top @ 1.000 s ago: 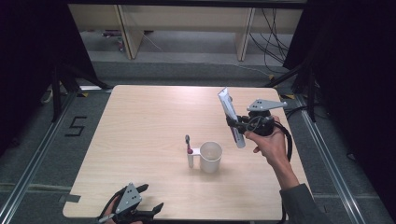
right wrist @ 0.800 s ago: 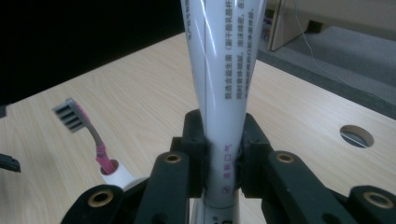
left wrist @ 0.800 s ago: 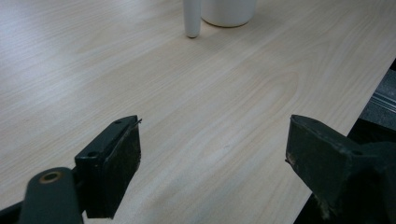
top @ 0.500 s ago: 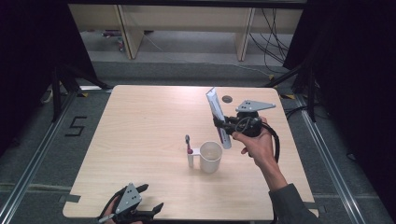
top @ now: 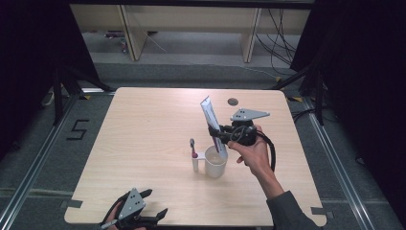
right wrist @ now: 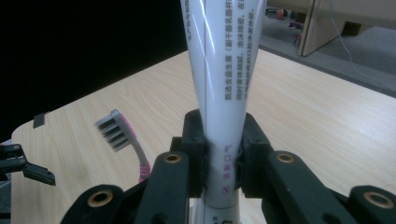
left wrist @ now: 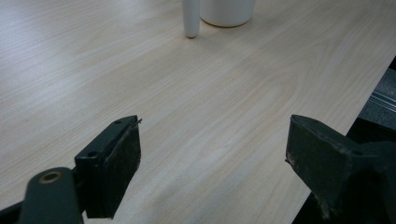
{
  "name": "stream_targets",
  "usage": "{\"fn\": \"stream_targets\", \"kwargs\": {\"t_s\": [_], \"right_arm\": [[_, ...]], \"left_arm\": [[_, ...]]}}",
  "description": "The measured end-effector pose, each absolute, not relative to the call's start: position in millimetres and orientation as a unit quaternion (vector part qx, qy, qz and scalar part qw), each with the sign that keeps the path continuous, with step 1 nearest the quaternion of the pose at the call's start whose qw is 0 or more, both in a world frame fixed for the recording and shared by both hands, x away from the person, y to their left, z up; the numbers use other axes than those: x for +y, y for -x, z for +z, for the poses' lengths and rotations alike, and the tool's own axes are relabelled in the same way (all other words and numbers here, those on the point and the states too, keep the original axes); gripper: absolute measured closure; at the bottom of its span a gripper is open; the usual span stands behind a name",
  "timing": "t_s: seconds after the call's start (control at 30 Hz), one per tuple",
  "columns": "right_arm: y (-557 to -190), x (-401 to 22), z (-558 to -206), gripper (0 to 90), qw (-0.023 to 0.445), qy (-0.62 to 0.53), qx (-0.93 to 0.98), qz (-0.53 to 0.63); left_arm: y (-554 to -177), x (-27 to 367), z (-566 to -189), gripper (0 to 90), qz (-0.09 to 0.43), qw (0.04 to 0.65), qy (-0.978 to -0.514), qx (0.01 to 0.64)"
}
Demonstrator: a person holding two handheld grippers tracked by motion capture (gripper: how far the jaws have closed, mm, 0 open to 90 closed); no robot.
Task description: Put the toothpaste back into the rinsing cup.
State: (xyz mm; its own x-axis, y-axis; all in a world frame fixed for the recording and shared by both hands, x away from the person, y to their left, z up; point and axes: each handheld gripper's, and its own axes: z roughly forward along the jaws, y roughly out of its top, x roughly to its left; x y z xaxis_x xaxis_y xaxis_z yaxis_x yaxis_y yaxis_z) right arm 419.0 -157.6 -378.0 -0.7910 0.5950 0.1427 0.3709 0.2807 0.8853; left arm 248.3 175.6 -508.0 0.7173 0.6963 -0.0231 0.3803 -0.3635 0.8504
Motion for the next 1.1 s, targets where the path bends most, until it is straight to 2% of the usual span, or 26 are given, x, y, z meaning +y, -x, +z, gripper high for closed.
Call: {"fn": "stream_targets", "kwargs": {"t_s": [1.1], "right_arm": [[-414.2,-147.6,-431.5,76.2,0.098,-0.29,0.82,0.485]], "left_arm": [[-248.7,175.3,-508.7,17.5,0.169,0.453,-0.811,0.33]]}}
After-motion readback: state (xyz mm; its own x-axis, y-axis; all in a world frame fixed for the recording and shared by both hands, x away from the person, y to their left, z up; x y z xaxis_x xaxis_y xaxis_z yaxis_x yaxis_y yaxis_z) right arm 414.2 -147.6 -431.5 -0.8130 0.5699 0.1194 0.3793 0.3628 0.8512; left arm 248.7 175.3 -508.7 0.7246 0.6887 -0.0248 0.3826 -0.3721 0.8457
